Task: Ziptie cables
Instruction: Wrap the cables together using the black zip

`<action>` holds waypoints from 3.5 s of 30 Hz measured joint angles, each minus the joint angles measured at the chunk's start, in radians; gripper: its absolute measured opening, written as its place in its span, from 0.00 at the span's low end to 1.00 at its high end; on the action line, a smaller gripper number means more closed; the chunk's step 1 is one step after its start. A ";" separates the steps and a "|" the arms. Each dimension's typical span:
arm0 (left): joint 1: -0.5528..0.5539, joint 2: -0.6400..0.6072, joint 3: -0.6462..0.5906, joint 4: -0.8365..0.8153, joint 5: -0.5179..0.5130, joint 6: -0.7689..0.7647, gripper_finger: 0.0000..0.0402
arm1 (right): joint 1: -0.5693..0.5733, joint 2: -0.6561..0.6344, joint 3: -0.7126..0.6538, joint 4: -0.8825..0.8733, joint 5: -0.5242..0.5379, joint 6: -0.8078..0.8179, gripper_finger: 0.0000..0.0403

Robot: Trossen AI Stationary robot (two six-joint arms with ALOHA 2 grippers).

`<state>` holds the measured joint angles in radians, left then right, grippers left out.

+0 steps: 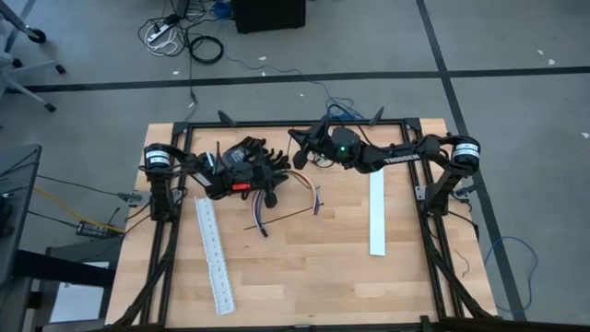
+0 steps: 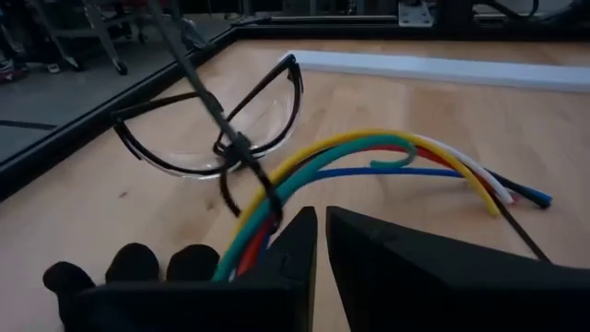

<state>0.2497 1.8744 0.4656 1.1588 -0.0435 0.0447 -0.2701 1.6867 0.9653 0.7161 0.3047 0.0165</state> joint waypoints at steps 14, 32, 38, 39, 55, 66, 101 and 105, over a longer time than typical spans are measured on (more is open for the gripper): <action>-0.043 -0.031 -0.064 0.082 0.019 0.047 0.13 | 0.002 0.000 0.000 -0.214 -0.102 0.060 0.00; -0.034 -0.031 -0.051 0.105 -0.094 0.049 0.52 | 0.001 0.002 0.000 -0.225 -0.230 0.046 0.00; -0.027 -0.031 -0.004 0.026 -0.065 0.101 0.50 | -0.001 0.002 -0.001 -0.225 -0.236 0.042 0.00; -0.023 -0.031 0.005 0.004 -0.066 0.103 0.49 | -0.001 0.002 -0.001 -0.225 -0.237 0.041 0.00; 0.001 -0.031 0.022 -0.055 -0.064 0.110 0.24 | -0.022 0.002 -0.002 -0.213 -0.227 0.031 0.00; 0.039 -0.031 0.023 -0.079 -0.034 0.109 0.13 | -0.022 0.003 -0.002 -0.175 -0.249 0.031 0.00; 0.046 -0.031 0.026 -0.126 -0.032 0.106 0.01 | -0.024 0.006 -0.005 -0.086 -0.221 0.006 0.00; 0.053 -0.030 0.025 -0.151 -0.031 0.107 0.02 | -0.025 0.006 -0.005 -0.074 -0.218 0.006 0.00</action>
<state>0.3024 1.8447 0.4903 1.0080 -0.0750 0.1516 -0.2946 1.6928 0.9607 0.6422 0.0863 0.0223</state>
